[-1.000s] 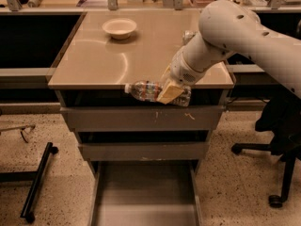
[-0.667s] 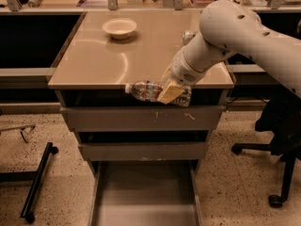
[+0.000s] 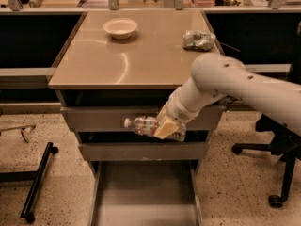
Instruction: Place water bottle into bottom drawer
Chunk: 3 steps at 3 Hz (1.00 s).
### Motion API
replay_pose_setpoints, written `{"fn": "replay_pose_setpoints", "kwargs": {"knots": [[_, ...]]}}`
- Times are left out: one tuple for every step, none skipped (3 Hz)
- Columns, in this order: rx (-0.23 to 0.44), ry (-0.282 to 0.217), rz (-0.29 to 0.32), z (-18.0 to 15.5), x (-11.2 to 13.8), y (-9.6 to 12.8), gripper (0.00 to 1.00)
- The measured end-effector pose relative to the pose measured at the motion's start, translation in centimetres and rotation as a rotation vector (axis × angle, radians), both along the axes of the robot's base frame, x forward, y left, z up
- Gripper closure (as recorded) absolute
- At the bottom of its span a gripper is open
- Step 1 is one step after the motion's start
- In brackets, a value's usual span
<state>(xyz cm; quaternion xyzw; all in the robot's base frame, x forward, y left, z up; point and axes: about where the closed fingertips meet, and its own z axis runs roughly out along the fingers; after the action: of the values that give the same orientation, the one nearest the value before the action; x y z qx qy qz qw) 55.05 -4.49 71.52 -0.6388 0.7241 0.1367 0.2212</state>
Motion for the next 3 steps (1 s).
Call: {"fn": "replay_pose_setpoints", "kwargs": {"knots": [[-0.004,0.07,-0.004,-6.3,-1.5,0.7,1.0],[-0.004,0.07,-0.004,-6.3,-1.5,0.7,1.0],[0.009,0.064,-0.035,-8.4,-1.4,1.2,1.0]]}}
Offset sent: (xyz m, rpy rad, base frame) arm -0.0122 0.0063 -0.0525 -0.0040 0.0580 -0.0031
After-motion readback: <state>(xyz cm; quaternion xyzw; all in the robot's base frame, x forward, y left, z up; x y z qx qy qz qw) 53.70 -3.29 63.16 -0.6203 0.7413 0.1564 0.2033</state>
